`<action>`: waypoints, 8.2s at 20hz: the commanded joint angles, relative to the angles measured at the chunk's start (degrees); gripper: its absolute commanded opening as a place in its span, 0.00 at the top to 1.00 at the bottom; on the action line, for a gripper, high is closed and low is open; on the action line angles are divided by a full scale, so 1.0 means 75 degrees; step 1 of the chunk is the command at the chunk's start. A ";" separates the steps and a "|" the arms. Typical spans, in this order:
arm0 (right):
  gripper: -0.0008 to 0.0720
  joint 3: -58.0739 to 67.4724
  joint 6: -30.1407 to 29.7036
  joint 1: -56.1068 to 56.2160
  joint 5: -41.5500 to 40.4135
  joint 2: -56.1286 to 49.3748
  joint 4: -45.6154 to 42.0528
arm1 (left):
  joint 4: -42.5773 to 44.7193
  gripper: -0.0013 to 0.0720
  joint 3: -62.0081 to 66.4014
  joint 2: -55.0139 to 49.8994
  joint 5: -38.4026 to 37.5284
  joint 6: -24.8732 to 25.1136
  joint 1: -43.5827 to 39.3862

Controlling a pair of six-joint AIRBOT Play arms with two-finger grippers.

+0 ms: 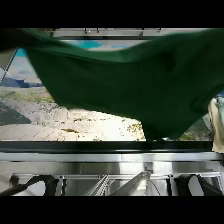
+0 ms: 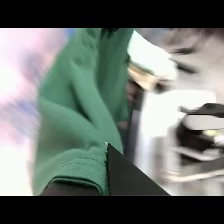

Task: Fold the shirts.

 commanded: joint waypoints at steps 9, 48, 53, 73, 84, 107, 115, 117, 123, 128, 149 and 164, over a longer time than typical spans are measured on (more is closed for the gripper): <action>0.96 0.2605 0.2812 -0.1408 0.0312 -0.0542 -0.0848 | -0.0221 0.95 -0.0941 0.1504 -0.0679 -0.0114 0.4010; 0.96 0.1250 0.2439 0.2063 0.0615 -0.9547 -0.4051 | 0.4911 0.96 -0.2017 -0.6645 -0.2299 -0.2116 -0.0090; 0.47 0.1262 0.3147 0.1906 0.0650 -0.9489 -0.4406 | 0.4878 0.19 -0.1990 -0.6645 -0.1874 -0.2363 -0.0087; 0.46 -0.5362 0.6653 0.1218 0.0233 -0.3824 -0.8043 | 0.4884 0.03 -0.6009 -0.2471 -0.1233 -0.2550 0.1699; 0.88 -0.6000 0.4797 0.3133 -0.0597 -0.4470 -0.5625 | 0.4908 0.03 -0.9314 -0.1346 -0.1836 -0.2532 0.3354; 0.96 -0.5998 0.4599 0.3136 -0.0586 -0.4360 -0.5721 | 0.5680 0.41 -0.9355 -0.2754 -0.2900 -0.1402 0.2911; 0.96 -0.5998 0.4596 0.3136 -0.0227 -0.4334 -0.5727 | 0.5625 0.96 -0.9343 -0.3010 -0.2005 -0.1553 0.2078; 0.96 -0.5983 0.4602 0.3098 0.0052 -0.4080 -0.5727 | 0.5625 0.96 -0.9334 -0.3008 -0.1813 -0.1647 0.2209; 0.96 -0.5968 0.5036 0.1428 0.1282 -0.2302 -0.5960 | 0.5697 0.96 -0.9139 -0.2739 -0.1888 -0.1676 0.2850; 0.96 -0.5968 0.5205 0.0143 0.2206 -0.1349 -0.6038 | 0.6152 0.96 -0.8300 -0.2471 -0.1489 -0.2005 0.2908; 0.96 -0.3112 0.2197 0.3287 -0.2314 -0.6254 -0.1871 | 0.6222 0.96 -0.2672 -0.5998 -0.0554 -0.2763 0.0886; 0.72 -0.2728 0.2005 0.3209 -0.1737 -0.6918 -0.2632 | 0.5231 0.29 -0.0166 -0.6793 0.0108 -0.4511 0.0831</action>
